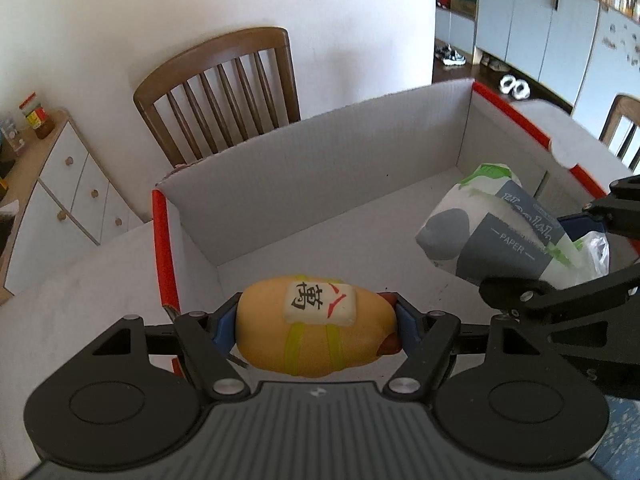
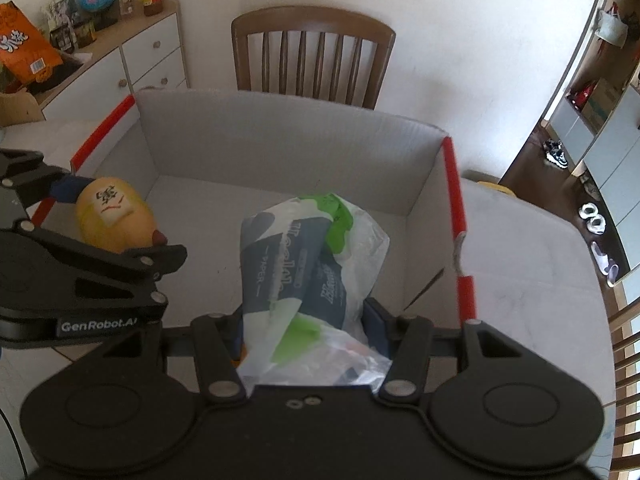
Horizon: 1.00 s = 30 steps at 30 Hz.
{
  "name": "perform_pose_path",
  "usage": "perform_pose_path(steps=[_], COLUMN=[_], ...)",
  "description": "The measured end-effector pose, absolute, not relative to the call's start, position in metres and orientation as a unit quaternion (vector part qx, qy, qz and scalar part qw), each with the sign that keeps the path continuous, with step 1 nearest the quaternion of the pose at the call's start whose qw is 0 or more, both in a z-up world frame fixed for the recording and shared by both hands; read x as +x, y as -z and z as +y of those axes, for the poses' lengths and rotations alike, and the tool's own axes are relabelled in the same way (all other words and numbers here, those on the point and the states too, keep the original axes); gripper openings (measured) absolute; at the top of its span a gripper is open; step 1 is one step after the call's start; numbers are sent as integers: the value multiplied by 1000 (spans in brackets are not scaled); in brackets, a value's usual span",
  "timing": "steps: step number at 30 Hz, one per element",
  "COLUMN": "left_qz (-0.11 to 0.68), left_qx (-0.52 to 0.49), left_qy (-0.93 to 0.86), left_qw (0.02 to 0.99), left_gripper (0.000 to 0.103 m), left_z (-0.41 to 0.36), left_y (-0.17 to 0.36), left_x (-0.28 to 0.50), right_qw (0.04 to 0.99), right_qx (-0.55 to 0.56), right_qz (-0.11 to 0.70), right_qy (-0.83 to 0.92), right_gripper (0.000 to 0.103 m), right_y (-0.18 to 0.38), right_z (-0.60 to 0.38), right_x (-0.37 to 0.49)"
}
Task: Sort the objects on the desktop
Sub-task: 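Carry the yellow toy and white-green bag with both grippers into the red box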
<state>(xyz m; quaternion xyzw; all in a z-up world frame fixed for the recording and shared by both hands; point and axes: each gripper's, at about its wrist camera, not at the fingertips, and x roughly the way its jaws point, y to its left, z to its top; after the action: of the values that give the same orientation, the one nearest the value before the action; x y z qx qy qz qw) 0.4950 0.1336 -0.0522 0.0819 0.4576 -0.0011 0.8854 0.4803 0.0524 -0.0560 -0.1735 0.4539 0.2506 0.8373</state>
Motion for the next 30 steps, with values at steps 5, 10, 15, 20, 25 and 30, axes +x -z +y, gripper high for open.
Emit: perform_pose_path(steps=[5, 10, 15, 20, 25, 30], left_qz=[476, 491, 502, 511, 522, 527], left_qx=[91, 100, 112, 116, 117, 124], left_qy=[2, 10, 12, 17, 15, 12], left_qw=[875, 865, 858, 851, 845, 840], left_gripper=[74, 74, 74, 74, 74, 75], left_z=[134, 134, 131, 129, 127, 126], left_y=[61, 68, 72, 74, 76, 78], left_x=[503, 506, 508, 510, 515, 515], right_qw=[829, 822, 818, 816, 815, 817], right_qx=[-180, -190, -197, -195, -191, -185], right_qz=[471, 480, 484, 491, 495, 492], right_qy=[-243, -242, -240, -234, -234, -239], right_gripper=[55, 55, 55, 57, 59, 63], right_y=[66, 72, 77, 81, 80, 79], right_z=[58, 63, 65, 75, 79, 79], right_x=[481, 480, 477, 480, 479, 474])
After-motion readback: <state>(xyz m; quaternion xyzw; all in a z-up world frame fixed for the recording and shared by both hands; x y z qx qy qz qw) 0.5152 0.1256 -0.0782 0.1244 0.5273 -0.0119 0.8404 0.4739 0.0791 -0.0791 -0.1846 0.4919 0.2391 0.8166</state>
